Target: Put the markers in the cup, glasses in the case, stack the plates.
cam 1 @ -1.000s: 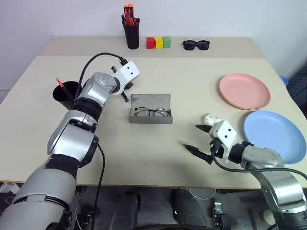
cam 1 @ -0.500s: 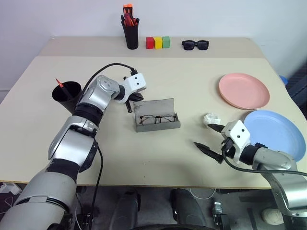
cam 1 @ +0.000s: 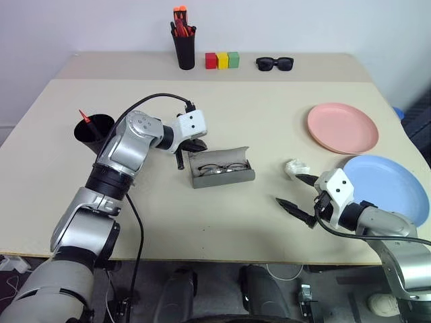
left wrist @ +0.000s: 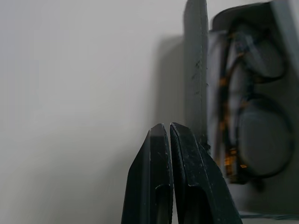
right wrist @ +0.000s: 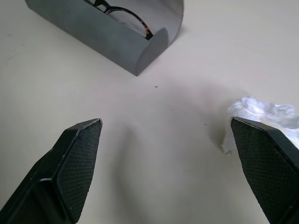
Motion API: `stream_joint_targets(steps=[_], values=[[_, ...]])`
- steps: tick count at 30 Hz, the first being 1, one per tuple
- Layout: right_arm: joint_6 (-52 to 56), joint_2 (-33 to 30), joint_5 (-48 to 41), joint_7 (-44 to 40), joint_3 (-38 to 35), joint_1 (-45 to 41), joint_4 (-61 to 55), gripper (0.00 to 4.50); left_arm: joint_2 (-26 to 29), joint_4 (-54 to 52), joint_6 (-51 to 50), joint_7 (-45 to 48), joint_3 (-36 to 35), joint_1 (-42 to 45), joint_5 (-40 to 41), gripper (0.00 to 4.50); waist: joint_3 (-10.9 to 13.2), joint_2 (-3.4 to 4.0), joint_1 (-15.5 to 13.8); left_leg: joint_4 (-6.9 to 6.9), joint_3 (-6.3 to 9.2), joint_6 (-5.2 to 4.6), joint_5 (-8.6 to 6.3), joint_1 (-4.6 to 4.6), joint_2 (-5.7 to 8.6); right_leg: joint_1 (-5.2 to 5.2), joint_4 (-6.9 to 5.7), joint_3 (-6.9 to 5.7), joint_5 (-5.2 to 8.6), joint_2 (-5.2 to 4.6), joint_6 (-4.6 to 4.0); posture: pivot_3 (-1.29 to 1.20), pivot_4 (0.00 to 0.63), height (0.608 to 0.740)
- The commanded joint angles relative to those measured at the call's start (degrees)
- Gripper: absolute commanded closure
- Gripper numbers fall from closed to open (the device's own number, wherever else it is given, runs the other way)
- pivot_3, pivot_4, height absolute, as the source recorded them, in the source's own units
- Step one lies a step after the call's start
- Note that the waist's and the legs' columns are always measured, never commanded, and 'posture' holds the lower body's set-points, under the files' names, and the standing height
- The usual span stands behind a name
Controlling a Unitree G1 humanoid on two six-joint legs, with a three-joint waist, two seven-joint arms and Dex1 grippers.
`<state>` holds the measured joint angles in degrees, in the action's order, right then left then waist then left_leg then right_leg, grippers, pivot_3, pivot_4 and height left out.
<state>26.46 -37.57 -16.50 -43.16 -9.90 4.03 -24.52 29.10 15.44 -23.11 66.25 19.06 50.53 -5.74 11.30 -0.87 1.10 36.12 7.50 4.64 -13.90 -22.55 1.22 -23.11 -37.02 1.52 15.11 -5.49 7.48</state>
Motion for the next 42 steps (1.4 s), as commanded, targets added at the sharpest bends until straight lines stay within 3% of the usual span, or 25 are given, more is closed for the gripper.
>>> stream_joint_targets(steps=[1,10,13,16,21,26,31,34,41,42], values=[[-1.56,-0.95,-0.14,0.27,-1.29,-0.77,-0.03,0.0,0.48,-5.72,-2.23,0.73,0.46,-1.83,1.14,4.37,0.0,0.0,-0.06,0.0,0.0,0.0,0.0,0.0,0.0,0.0,-0.02,0.0,0.0,0.0,0.0,0.0,0.15,0.74],[-0.24,-0.68,-0.45,3.0,-3.25,0.42,-0.1,0.0,2.87,-12.05,-5.44,1.54,4.01,-8.59,-0.08,4.37,-0.04,0.06,0.0,0.0,0.0,0.0,0.0,0.06,-0.01,0.04,-0.03,0.0,0.0,0.0,-0.01,0.0,0.15,0.74],[0.42,-0.02,-0.96,4.73,-4.3,-0.09,-0.68,0.0,2.57,-10.35,-3.25,-2.59,3.7,-9.49,-1.74,4.37,-0.11,0.14,-0.14,-0.01,0.0,-0.01,-0.01,0.25,-0.01,0.26,0.0,0.0,0.01,0.0,-0.02,0.0,0.15,0.74],[-2.33,1.05,-2.02,5.14,-5.69,-0.7,-1.7,0.0,-1.99,-6.81,3.68,-9.64,-2.4,-8.18,1.67,4.37,-0.13,0.16,-0.29,0.04,0.0,-0.01,-0.01,0.34,-0.01,0.4,0.04,0.0,0.01,-0.01,-0.02,0.0,0.15,0.74],[-1.33,3.65,-6.2,9.42,-11.11,-3.06,-4.98,0.0,-9.54,-3.54,5.19,-16.54,-13.01,-0.66,10.52,4.37,-0.04,0.04,-0.38,0.15,0.05,-0.01,0.0,0.11,0.0,0.21,0.02,-0.01,0.0,-0.01,0.0,0.0,0.15,0.74],[3.1,1.41,-6.77,10.38,-14.7,-0.8,-4.07,0.0,-14.98,-3.55,5.74,-17.53,-14.03,1.52,14.94,4.37,-0.09,0.1,-0.44,0.06,0.04,-0.04,-0.02,0.18,0.03,0.32,0.12,-0.02,0.01,-0.04,0.02,0.0,0.15,0.74],[5.54,-1.22,-3.25,12.25,-18.11,4.04,-2.33,0.0,-17.61,-4.71,11.24,-11.03,-6.64,-2.15,14.51,4.37,-0.09,0.1,-0.39,0.07,0.02,-0.04,-0.02,0.18,0.04,0.32,0.11,-0.02,0.01,-0.03,0.01,0.0,0.15,0.74],[4.86,-1.4,-1.87,12.78,-19.0,6.6,-1.34,0.0,-17.63,-5.95,10.42,-5.18,-5.37,-4.05,18.32,3.59,-0.09,0.12,-0.06,0.05,0.0,-0.04,-0.02,0.21,0.03,0.31,0.1,-0.01,0.01,-0.03,0.0,0.0,0.15,0.74],[1.2,0.72,0.85,14.22,-20.23,12.57,0.42,0.0,-13.87,-5.95,10.98,4.16,-2.69,-5.88,20.01,0.02,-0.12,0.16,-0.29,0.08,0.0,-0.04,-0.02,0.22,0.02,0.34,0.08,-0.01,0.02,-0.03,-0.02,0.0,0.15,0.74],[1.44,1.05,0.71,14.27,-20.23,13.17,-0.11,0.0,-13.44,-5.95,11.11,5.03,-2.46,-5.93,20.1,0.02,-0.12,0.17,-0.31,0.09,0.0,-0.04,-0.02,0.21,0.02,0.34,0.09,-0.01,0.02,-0.03,-0.02,0.0,0.15,0.74]])
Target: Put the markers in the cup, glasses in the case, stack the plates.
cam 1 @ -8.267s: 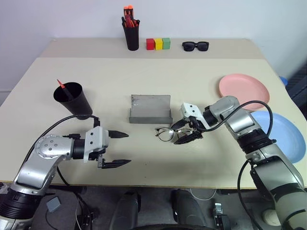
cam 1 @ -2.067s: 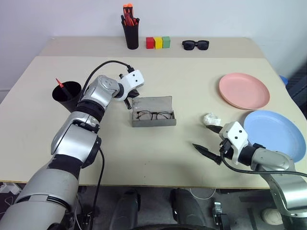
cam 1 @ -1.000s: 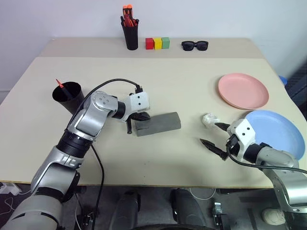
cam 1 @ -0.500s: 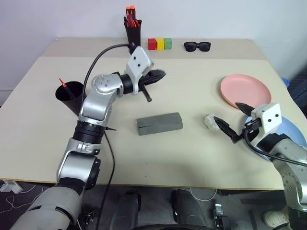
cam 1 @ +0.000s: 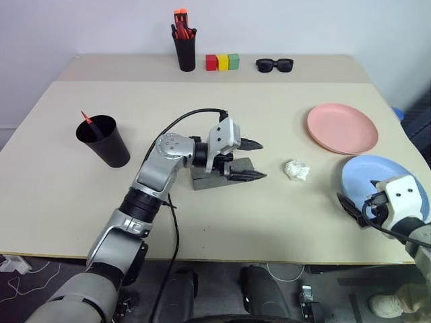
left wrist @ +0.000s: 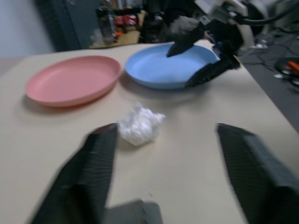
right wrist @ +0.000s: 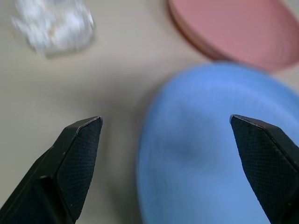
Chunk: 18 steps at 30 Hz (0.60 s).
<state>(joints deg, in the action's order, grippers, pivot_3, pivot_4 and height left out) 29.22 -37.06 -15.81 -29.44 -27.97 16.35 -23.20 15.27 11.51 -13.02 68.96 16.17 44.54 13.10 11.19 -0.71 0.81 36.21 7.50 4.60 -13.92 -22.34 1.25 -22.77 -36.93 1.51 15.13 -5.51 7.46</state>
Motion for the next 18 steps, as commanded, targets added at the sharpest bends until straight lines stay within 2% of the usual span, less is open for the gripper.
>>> stream_joint_targets(steps=[1,10,18], values=[[-0.97,0.94,-0.15,0.8,-2.23,1.29,-1.95,0.0,0.79,-1.99,1.03,3.21,0.59,0.03,1.38,0.02,0.0,0.0,-0.02,0.01,0.0,0.0,0.0,0.0,0.01,0.01,0.01,0.0,0.0,-0.01,0.0,0.0,0.15,0.74],[-1.25,2.13,-0.14,1.34,-2.14,2.8,-1.08,0.0,3.76,-1.73,3.67,9.58,2.54,-0.4,0.22,0.02,-0.01,0.02,0.0,-0.02,0.01,0.0,0.0,0.0,0.0,0.01,0.01,0.0,0.01,0.0,-0.01,0.0,0.15,0.74],[-2.77,2.67,0.1,1.22,-0.72,1.99,2.63,0.0,4.53,-2.46,4.09,9.12,3.0,-1.01,-0.04,0.02,-0.01,0.02,0.0,-0.02,0.01,0.0,0.0,0.0,0.0,0.01,0.02,0.0,0.01,0.0,-0.01,0.0,0.15,0.74]])
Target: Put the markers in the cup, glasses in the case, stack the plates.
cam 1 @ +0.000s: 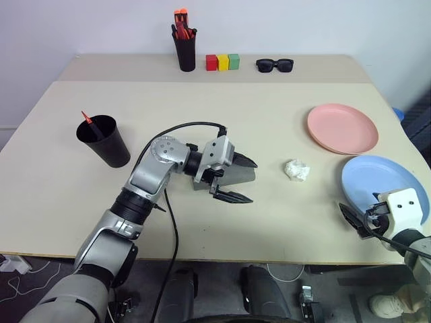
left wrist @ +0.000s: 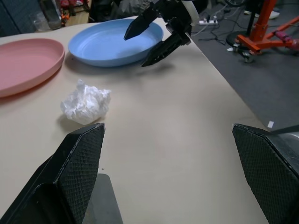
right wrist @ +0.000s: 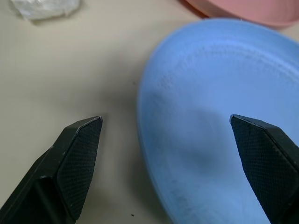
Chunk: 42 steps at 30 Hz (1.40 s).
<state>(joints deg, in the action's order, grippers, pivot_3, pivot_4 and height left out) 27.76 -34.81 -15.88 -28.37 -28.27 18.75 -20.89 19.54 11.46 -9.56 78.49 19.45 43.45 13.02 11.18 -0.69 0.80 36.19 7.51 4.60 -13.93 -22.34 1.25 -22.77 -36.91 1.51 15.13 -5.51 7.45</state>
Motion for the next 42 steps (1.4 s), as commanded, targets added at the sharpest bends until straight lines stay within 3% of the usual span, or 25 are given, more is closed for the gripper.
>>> stream_joint_targets(steps=[1,2,5,12,22,28,42], values=[[-1.37,0.51,0.13,0.18,-0.29,-0.42,0.55,0.0,0.34,-2.65,0.54,-0.58,-0.27,-0.03,0.04,0.02,0.0,0.0,0.03,0.0,0.0,0.0,0.0,0.0,0.0,0.0,0.0,0.0,0.0,0.0,0.0,0.0,0.15,0.74],[-1.37,0.66,0.05,0.24,0.08,-0.77,1.22,0.0,0.5,-3.02,0.3,-0.76,-0.23,-0.23,0.05,0.02,0.0,0.0,0.03,0.0,0.0,0.0,0.0,0.0,0.0,0.0,0.0,0.0,0.0,0.0,0.0,0.0,0.15,0.74],[-1.45,0.84,-0.05,0.4,0.6,-1.87,3.42,0.9,0.9,-3.66,-0.3,-1.18,-0.13,-0.55,0.07,0.0,0.0,0.01,0.06,0.0,0.0,0.0,0.0,0.0,0.0,0.0,0.0,0.0,0.0,0.0,0.0,0.0,0.15,0.74],[-4.03,-0.06,1.2,-0.31,1.35,-3.46,7.86,4.48,1.54,-4.57,-1.57,-2.48,-0.29,-0.97,0.05,0.0,-0.01,0.0,0.02,0.0,0.0,0.0,0.0,0.0,0.0,0.01,0.01,0.0,0.0,0.0,0.0,0.0,0.15,0.74],[-11.38,-2.16,8.1,4.68,0.27,-8.02,10.75,4.48,1.9,-5.47,-2.26,-4.95,-0.59,-2.15,0.03,0.0,0.0,0.01,0.11,0.01,0.0,0.0,0.0,0.01,0.0,0.03,0.03,0.0,0.0,0.0,0.0,0.0,0.15,0.74],[-17.41,-6.11,12.02,7.37,2.87,-20.78,19.48,4.48,2.03,-6.67,-2.87,-6.99,-0.65,-2.97,-0.14,0.0,-0.01,0.13,0.32,-0.04,-0.03,0.0,0.0,0.04,-0.01,-0.01,0.01,0.02,0.0,0.0,0.0,0.0,0.15,0.74],[-34.32,-9.33,17.91,-2.11,19.51,-49.66,52.21,4.48,5.71,-14.04,-8.42,-13.29,-2.29,-6.87,-0.23,0.0,0.04,0.19,1.0,-0.05,-0.04,0.0,0.01,0.03,-0.01,-0.03,0.02,0.03,-0.01,0.01,0.0,0.0,0.15,0.74]])
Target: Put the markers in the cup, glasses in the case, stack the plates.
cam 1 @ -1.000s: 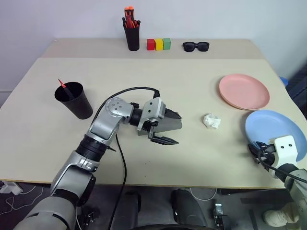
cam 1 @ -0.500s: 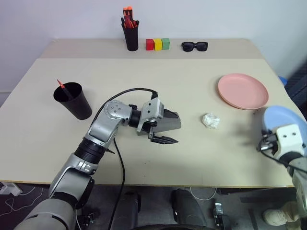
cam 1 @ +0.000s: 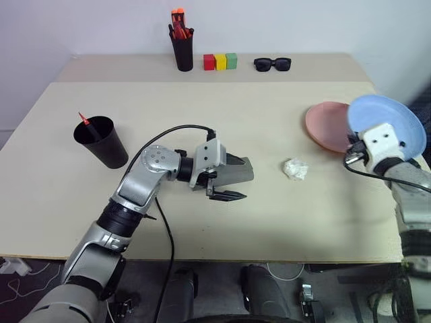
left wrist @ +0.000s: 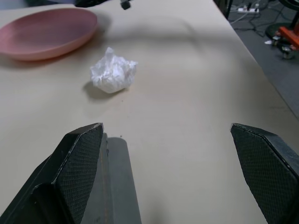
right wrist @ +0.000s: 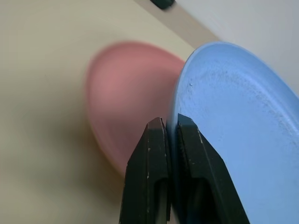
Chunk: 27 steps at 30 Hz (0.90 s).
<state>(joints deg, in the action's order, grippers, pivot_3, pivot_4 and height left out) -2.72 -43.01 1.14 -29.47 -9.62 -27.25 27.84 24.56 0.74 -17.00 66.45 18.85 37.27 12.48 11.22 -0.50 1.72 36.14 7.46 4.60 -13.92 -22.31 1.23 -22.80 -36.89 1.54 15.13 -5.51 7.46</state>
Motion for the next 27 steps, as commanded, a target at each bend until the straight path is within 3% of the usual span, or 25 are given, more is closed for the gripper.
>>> stream_joint_targets(steps=[1,13,16,19,24,27], values=[[-4.77,-0.91,1.15,-1.34,1.59,-5.14,5.29,4.48,0.97,-3.93,-1.48,-1.69,-1.85,-1.03,0.47,0.0,0.0,0.0,0.17,-0.02,0.01,0.0,0.0,-0.01,0.0,0.0,0.01,0.0,0.0,0.0,0.0,0.0,0.15,0.74],[-11.52,2.19,2.85,-4.89,7.85,-16.69,21.31,4.48,3.97,-11.25,-6.83,-5.92,-3.32,-4.99,1.57,0.0,0.01,0.01,0.81,-0.04,0.01,0.0,0.0,-0.02,0.01,-0.02,0.02,0.0,0.0,-0.01,0.0,0.0,0.15,0.74],[-12.55,2.87,3.58,-3.49,8.53,-17.78,22.5,3.5,4.5,-11.98,-7.58,-6.64,-3.69,-5.38,1.57,0.0,0.01,0.01,0.83,-0.03,0.01,0.0,0.0,-0.03,0.01,-0.02,0.01,0.0,-0.01,-0.01,0.01,0.0,0.15,0.74],[-12.81,2.84,3.45,-2.05,8.17,-18.07,22.55,2.03,4.53,-12.08,-7.89,-6.92,-3.61,-5.37,1.67,0.0,0.01,0.01,0.83,-0.03,0.01,0.0,0.0,-0.02,0.01,-0.03,0.01,0.0,-0.01,-0.01,0.0,0.0,0.15,0.74],[-12.1,1.72,2.25,-1.68,7.04,-16.46,19.32,2.03,3.8,-11.01,-7.48,-7.0,-3.05,-4.58,1.55,0.0,0.01,0.01,0.81,-0.03,0.01,0.0,0.0,-0.03,0.01,-0.02,0.01,0.0,-0.01,-0.01,0.0,0.0,0.15,0.74],[-5.98,1.52,-1.98,-3.15,3.95,-12.81,11.14,2.03,3.37,-10.15,-7.13,-6.81,-2.89,-4.09,1.44,0.0,0.01,0.01,0.73,-0.04,0.02,0.0,0.0,-0.03,0.01,-0.03,0.01,0.0,0.0,-0.01,0.0,0.0,0.15,0.74]])
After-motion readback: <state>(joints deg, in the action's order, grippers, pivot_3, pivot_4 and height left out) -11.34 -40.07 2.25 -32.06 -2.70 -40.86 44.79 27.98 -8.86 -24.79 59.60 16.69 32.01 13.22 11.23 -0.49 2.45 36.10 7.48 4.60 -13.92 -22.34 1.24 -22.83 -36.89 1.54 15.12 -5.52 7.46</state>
